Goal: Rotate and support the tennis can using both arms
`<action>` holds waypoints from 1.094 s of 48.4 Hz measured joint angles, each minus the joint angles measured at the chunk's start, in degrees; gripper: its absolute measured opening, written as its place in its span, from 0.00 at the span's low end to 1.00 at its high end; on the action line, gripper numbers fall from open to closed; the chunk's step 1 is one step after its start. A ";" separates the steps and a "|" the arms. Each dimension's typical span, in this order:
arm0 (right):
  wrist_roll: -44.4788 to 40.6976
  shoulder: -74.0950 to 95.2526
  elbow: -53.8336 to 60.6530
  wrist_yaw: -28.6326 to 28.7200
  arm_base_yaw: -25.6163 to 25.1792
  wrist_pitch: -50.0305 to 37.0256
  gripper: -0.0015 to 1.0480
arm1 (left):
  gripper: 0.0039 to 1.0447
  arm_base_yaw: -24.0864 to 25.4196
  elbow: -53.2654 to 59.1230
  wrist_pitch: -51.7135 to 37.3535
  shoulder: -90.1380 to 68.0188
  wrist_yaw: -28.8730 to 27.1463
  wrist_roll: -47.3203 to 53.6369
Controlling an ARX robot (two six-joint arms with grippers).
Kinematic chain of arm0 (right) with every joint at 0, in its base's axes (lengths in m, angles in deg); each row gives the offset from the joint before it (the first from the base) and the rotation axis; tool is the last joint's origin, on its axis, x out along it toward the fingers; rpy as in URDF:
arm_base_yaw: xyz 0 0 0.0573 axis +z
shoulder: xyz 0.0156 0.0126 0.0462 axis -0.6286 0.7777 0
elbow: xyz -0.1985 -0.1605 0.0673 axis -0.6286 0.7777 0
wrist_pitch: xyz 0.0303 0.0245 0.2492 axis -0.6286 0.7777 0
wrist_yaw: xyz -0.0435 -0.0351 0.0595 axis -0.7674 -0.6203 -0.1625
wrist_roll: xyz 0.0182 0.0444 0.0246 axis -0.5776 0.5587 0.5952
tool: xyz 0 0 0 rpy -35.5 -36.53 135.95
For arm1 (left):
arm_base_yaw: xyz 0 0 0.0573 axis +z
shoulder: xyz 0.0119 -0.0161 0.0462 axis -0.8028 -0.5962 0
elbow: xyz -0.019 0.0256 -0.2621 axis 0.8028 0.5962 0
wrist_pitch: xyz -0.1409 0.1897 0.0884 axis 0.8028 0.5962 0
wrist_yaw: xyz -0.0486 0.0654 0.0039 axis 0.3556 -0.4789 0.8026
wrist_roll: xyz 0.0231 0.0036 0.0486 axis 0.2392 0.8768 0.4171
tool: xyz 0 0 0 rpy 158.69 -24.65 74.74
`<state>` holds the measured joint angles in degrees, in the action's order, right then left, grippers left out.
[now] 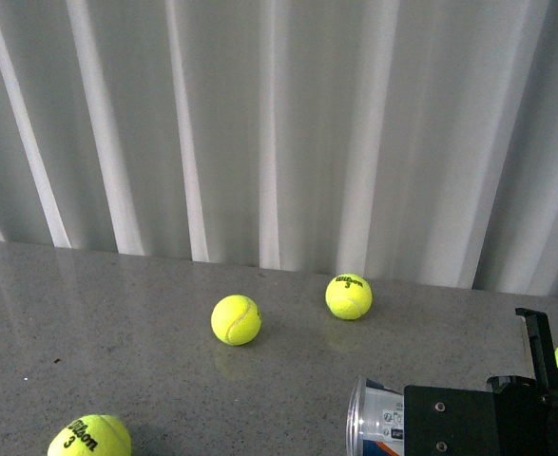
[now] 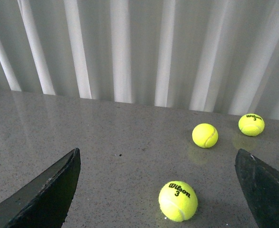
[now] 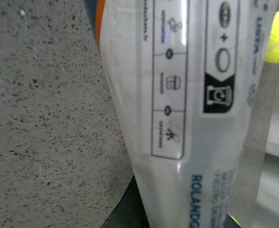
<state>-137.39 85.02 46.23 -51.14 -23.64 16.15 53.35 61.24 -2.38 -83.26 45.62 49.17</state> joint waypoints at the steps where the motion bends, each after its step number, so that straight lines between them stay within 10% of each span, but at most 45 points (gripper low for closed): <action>1: -0.44 0.33 -0.02 -0.02 0.00 -0.31 0.06 | 0.94 0.00 0.00 0.00 0.00 0.00 0.00; 39: 0.33 13.79 -4.42 0.81 4.46 -8.61 0.06 | 0.94 0.00 0.00 0.00 0.00 0.00 0.00; 53: 4.02 11.43 -2.71 1.66 6.19 -5.20 0.53 | 0.94 0.00 0.00 0.00 0.00 0.00 0.00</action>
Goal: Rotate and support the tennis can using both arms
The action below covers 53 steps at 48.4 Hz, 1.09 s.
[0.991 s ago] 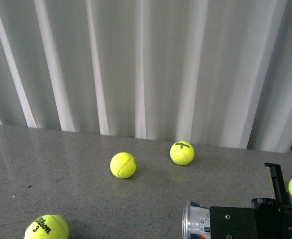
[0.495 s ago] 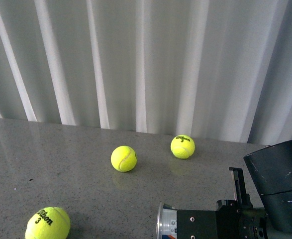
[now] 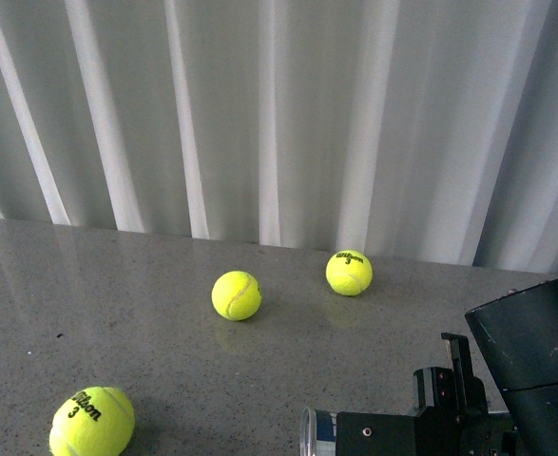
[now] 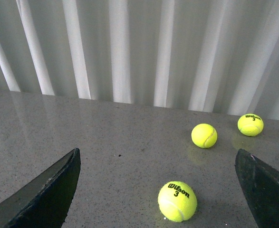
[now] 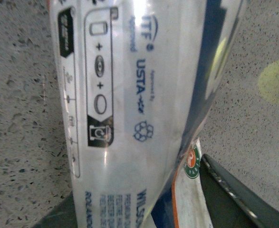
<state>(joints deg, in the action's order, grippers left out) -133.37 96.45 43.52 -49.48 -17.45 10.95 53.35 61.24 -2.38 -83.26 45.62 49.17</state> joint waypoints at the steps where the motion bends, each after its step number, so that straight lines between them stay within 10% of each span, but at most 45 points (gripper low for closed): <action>1: 0.11 -0.28 0.04 0.07 0.09 0.20 0.55 | 0.94 0.00 0.00 0.00 0.00 0.00 0.00; 15: 4.26 -6.95 0.33 0.52 1.42 4.02 0.95 | 0.94 0.00 0.00 0.00 0.00 0.00 0.00; 34: 15.04 -22.60 -1.25 5.40 -1.31 8.31 0.93 | 0.94 0.00 0.00 0.00 0.00 0.00 0.00; 53: 51.87 -46.18 8.22 -2.10 -19.12 -13.25 0.93 | 0.94 0.00 0.00 0.00 0.00 0.00 0.00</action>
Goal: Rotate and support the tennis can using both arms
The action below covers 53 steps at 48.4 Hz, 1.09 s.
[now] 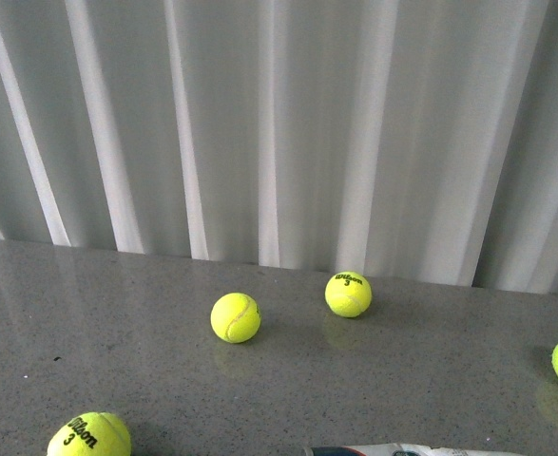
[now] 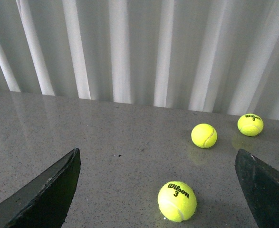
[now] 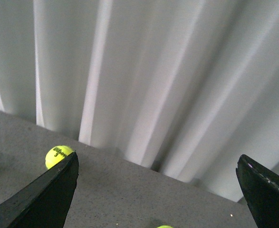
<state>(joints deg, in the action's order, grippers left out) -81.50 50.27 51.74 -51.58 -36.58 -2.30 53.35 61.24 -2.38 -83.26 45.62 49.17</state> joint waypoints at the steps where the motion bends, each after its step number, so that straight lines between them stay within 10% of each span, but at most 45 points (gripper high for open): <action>1: 0.76 -1.14 0.94 -0.04 -0.55 -0.39 0.93 | 0.94 0.00 0.00 0.00 0.00 0.00 0.00; 6: 4.66 -6.84 5.33 -0.90 -2.29 -0.79 0.91 | 0.94 0.00 0.00 0.00 0.00 0.00 0.00; 33: 14.38 -26.27 22.25 -1.29 -2.38 4.09 0.03 | 0.94 0.00 0.00 0.00 0.00 0.00 0.00; 53: 14.60 -36.48 26.95 -1.29 -2.38 9.55 0.03 | 0.94 0.00 0.00 0.00 0.00 0.00 0.00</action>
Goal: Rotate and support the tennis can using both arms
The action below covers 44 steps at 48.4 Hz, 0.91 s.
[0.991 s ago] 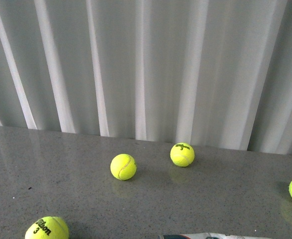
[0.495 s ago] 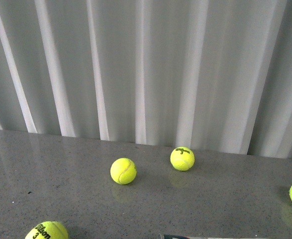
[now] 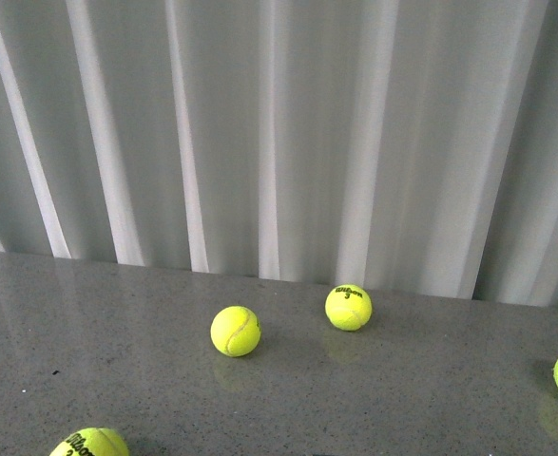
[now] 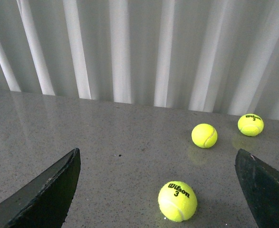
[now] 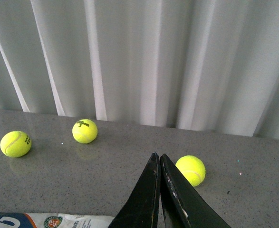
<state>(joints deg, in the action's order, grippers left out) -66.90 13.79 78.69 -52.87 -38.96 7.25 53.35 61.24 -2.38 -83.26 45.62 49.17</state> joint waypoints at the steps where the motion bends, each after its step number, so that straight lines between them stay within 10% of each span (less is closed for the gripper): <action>1: 0.02 -0.50 0.17 0.00 0.00 0.35 0.03 | 0.94 0.00 0.00 0.00 0.00 0.00 0.00; 44: 0.09 -17.75 3.19 0.00 0.00 13.75 0.03 | 0.94 0.00 0.00 0.00 0.00 0.00 0.00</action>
<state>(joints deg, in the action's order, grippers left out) -66.81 -3.96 81.88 -52.87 -38.96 21.00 53.35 61.24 -2.38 -83.26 45.62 49.17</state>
